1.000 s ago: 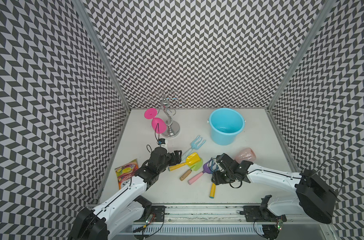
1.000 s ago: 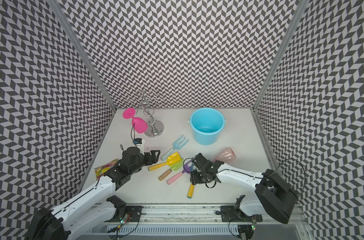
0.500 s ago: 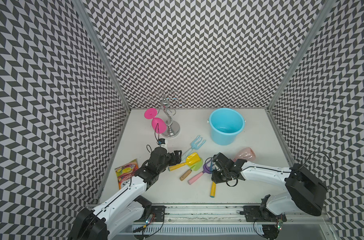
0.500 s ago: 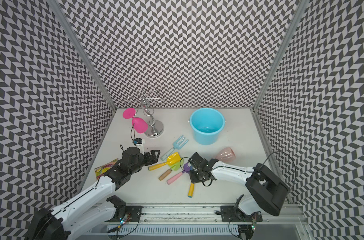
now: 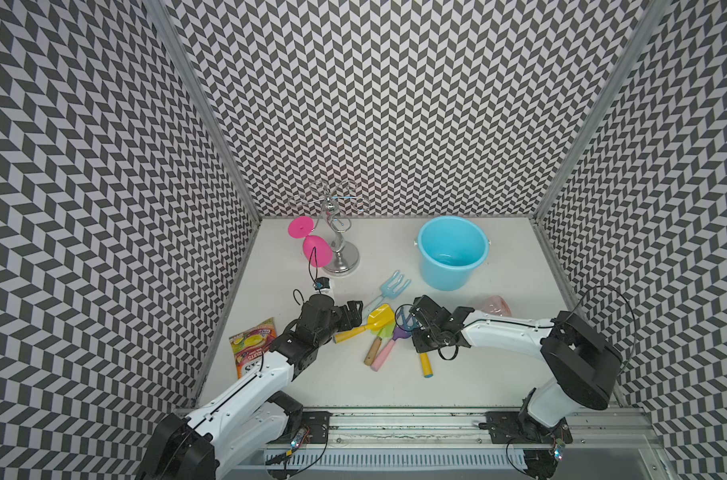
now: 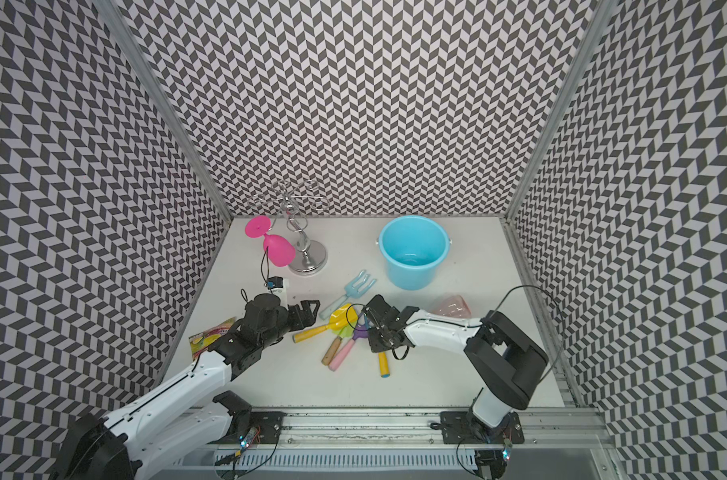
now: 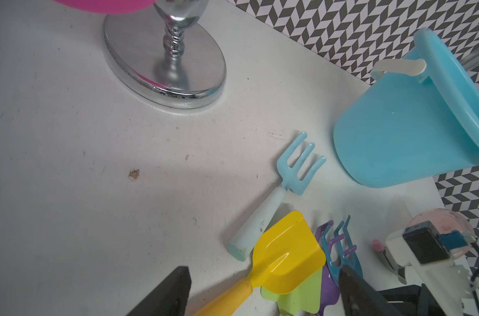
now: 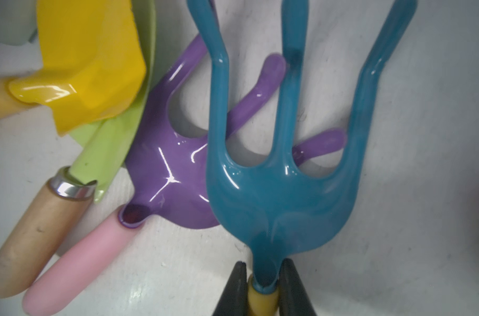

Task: Organize the gardening tools
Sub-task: Pick up the gardening tool from the center of the board.

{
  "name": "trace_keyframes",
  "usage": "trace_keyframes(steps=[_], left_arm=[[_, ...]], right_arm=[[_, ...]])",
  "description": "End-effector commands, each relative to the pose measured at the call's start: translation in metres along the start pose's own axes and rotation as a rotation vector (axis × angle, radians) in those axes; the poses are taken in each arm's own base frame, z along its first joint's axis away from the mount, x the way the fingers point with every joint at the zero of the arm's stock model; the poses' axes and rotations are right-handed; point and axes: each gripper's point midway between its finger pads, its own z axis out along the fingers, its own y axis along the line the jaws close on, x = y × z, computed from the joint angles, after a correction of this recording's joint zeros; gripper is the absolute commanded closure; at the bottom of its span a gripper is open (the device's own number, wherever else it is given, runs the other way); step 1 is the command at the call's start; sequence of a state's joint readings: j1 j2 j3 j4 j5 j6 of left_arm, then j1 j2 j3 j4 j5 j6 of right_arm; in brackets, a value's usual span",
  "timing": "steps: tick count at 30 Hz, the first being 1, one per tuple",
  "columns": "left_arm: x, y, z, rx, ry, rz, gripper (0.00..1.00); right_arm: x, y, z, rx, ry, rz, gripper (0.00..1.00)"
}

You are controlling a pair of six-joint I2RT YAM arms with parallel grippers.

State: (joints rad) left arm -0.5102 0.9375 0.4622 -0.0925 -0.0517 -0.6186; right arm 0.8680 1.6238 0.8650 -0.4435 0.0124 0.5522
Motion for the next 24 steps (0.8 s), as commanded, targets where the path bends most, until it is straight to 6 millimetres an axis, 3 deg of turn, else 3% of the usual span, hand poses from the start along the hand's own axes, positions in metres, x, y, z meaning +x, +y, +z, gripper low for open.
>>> trace_keyframes(steps=[1, 15, 20, 24], left_arm=[[-0.012, -0.004, -0.004, -0.002, -0.034, 0.012, 0.13], [-0.033, -0.028, -0.001, 0.056, -0.050, 0.064, 0.13], [-0.041, -0.043, -0.006, 0.114, -0.056, 0.106, 0.14], [-0.044, -0.063, -0.009, 0.198, -0.042, 0.147, 0.14]], right_arm=[[-0.008, -0.011, -0.013, 0.052, -0.052, -0.026, 0.88], [-0.051, -0.008, -0.075, 0.016, -0.252, -0.046, 0.90], [-0.085, 0.000, -0.118, -0.006, -0.398, -0.058, 0.91], [-0.120, 0.007, -0.165, -0.033, -0.543, -0.064, 0.91]])
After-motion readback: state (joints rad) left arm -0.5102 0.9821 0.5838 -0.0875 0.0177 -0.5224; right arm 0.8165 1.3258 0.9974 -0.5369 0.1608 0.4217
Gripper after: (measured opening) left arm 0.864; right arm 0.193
